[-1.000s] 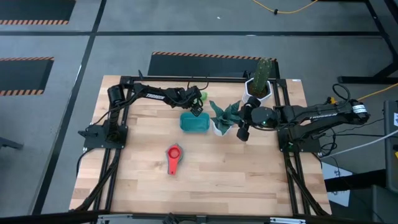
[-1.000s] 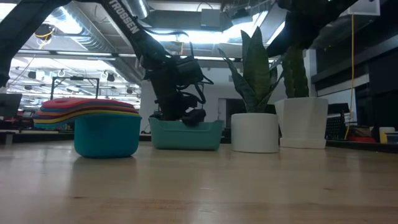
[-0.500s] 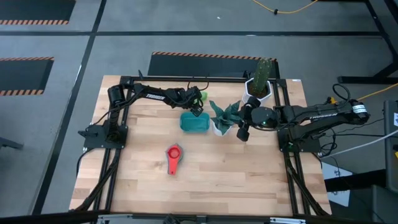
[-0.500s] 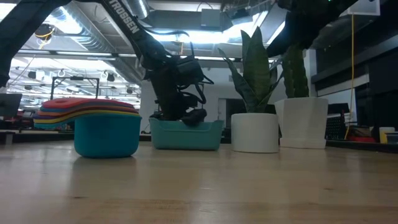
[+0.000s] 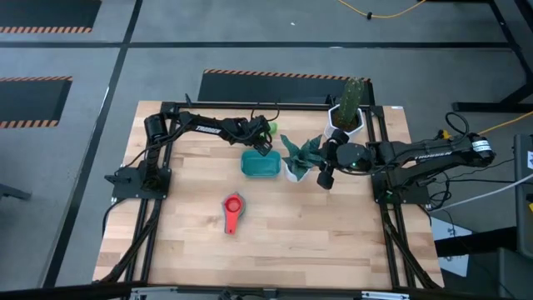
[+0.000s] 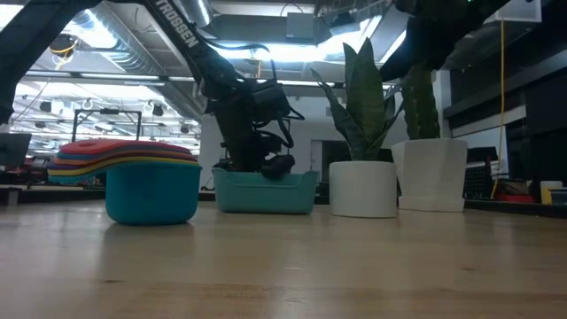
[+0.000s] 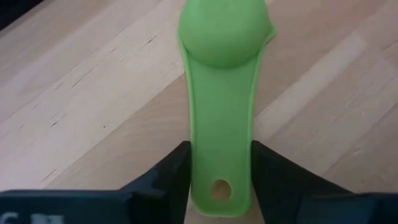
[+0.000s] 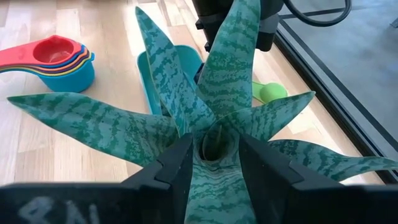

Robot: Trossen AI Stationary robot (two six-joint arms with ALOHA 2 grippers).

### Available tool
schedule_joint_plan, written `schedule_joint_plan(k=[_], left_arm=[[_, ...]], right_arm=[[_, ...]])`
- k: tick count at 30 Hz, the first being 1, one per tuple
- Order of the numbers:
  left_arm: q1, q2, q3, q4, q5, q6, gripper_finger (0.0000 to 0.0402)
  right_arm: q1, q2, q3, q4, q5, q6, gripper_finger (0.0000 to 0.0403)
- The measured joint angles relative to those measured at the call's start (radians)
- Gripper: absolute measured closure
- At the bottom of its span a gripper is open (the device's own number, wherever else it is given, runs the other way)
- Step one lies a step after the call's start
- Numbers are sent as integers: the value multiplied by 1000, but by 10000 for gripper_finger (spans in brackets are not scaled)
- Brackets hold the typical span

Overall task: Nest measuring cups in basket
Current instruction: Stack the green measuring cup on top of the red measuring cup

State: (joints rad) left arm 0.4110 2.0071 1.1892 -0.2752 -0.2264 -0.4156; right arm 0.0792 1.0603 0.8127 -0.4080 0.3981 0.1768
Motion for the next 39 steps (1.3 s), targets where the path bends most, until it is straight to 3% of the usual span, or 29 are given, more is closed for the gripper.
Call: schedule_joint_plan(k=[16,29,33,39], left_arm=[[7,-32,-3,-9,16,-1,270],[14,-231,4,-83,48,-3,271],[16,-328,5,-158,117,-4,271],[5,-500,5,-253,314,-27,272]], right_arm=[[0,0,0,-1,0,-2,267],[0,0,0,-1,0,0,267],[0,0,0,-1,0,-1,267],[0,0,0,50,-7,-5,267]])
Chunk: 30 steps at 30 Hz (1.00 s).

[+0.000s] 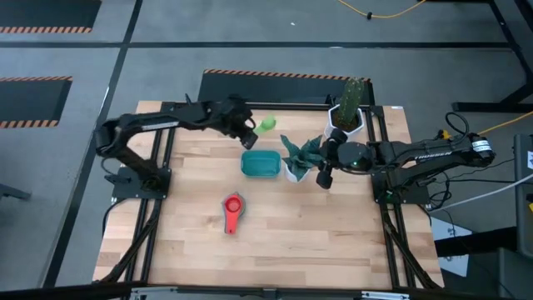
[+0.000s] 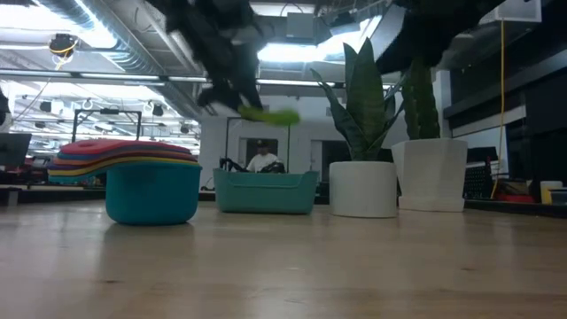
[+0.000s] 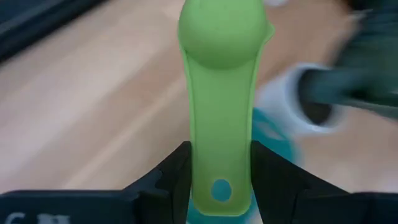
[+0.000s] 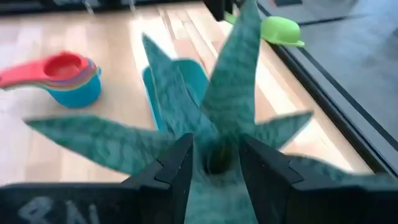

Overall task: Nest measuring cups in basket
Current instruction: Stack the green measuring cup on top of the red measuring cup

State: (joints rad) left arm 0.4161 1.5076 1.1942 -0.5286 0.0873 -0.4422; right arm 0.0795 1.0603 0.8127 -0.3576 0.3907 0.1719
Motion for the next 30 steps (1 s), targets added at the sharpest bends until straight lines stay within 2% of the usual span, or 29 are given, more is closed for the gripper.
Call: schedule_joint_plan(k=[6,11,15,22,30], left_arm=[[-52,-153,2,-25,181,-72,272],[-127,-248,2,-14,245,-132,272],[-201,-290,2,2,264,-159,272],[-330,-299,2,66,261,-160,272],[-409,-289,3,136,195,-158,272]], right_arm=[[17,0,0,161,-55,-151,267],[37,0,0,333,-99,-318,267],[43,0,0,447,-98,-389,267],[42,0,1,587,-108,-391,267],[43,10,1,646,-343,-393,267]])
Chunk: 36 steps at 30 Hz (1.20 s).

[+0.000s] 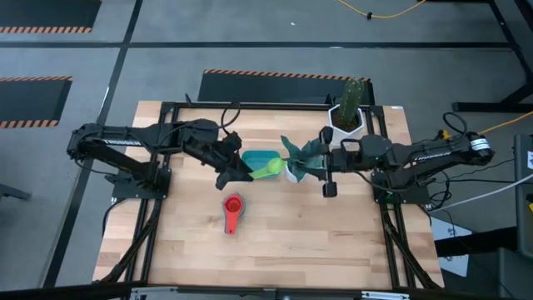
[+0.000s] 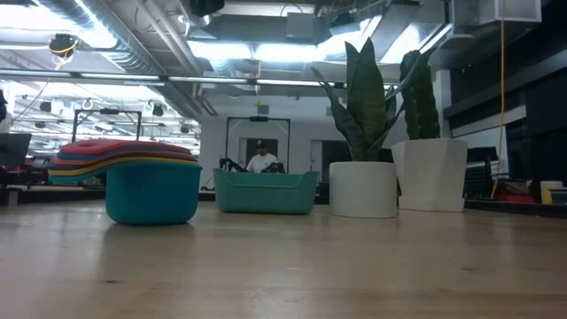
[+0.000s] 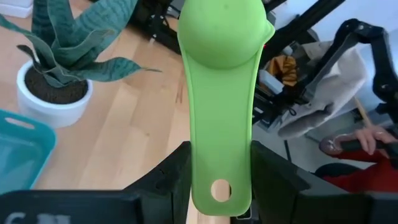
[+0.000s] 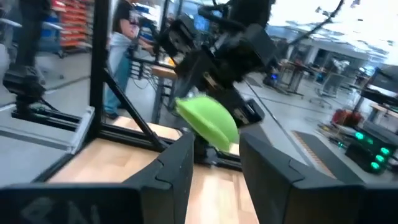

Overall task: Nest measuring cups in basket
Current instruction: Stack the green measuring cup on top of the red measuring cup

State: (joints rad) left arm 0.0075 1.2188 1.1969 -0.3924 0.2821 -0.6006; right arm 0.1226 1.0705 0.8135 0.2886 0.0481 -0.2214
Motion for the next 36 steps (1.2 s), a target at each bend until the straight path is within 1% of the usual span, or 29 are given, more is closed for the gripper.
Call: schedule_joint_plan(k=[2,6,10,12,17,19,24,26,32,36], left_arm=[[-9,1,0,-1,-18,0,272],[-16,1,0,1,-21,-1,272],[-16,1,0,4,-30,-1,272],[-16,1,0,5,-32,-1,272],[-16,1,0,5,-32,-2,272],[-16,1,0,5,-32,-2,272],[-16,1,0,5,-32,-2,272],[-16,1,0,5,-31,-2,272],[-16,1,0,5,-31,-2,272],[-16,1,0,5,-31,-2,272]], right_arm=[[0,4,0,11,-6,0,267],[0,16,0,52,-6,0,267],[10,43,0,121,-52,-9,267],[22,49,0,129,-70,-57,267],[64,49,0,139,-70,-201,267],[74,49,0,140,-57,-276,267],[89,49,0,139,73,-460,267],[89,49,0,138,100,-509,267],[82,49,0,134,99,-521,267],[54,50,0,134,96,-519,267]])
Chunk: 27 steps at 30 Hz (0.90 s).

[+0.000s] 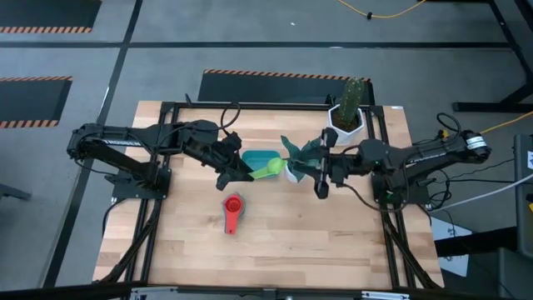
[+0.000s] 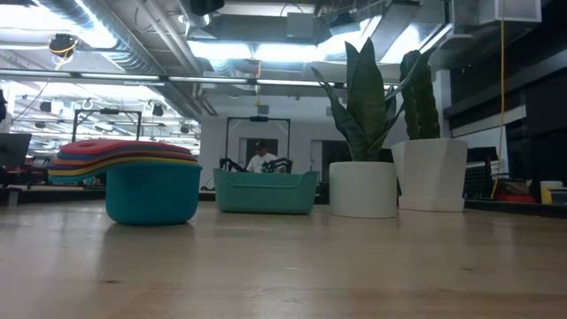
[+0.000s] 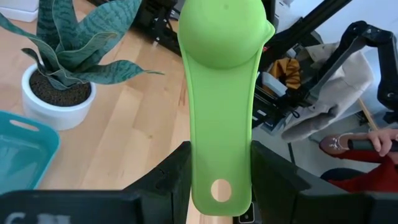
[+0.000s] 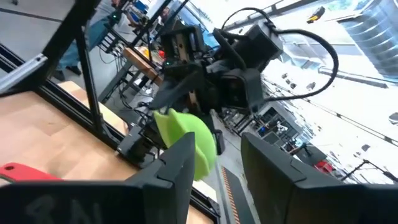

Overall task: Nest measuring cups in basket
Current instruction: Stack the green measuring cup on top of the red measuring cup

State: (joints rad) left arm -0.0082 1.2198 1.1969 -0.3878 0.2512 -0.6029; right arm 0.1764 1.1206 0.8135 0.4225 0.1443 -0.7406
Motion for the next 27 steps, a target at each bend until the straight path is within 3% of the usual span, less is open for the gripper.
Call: schedule_joint_plan(k=[6,27], left_arm=[[0,0,0,0,0,0,272],[0,0,0,1,1,-26,272]], right_arm=[[-37,18,0,-2,-92,1,267],[-68,85,0,36,-95,-1,268]])
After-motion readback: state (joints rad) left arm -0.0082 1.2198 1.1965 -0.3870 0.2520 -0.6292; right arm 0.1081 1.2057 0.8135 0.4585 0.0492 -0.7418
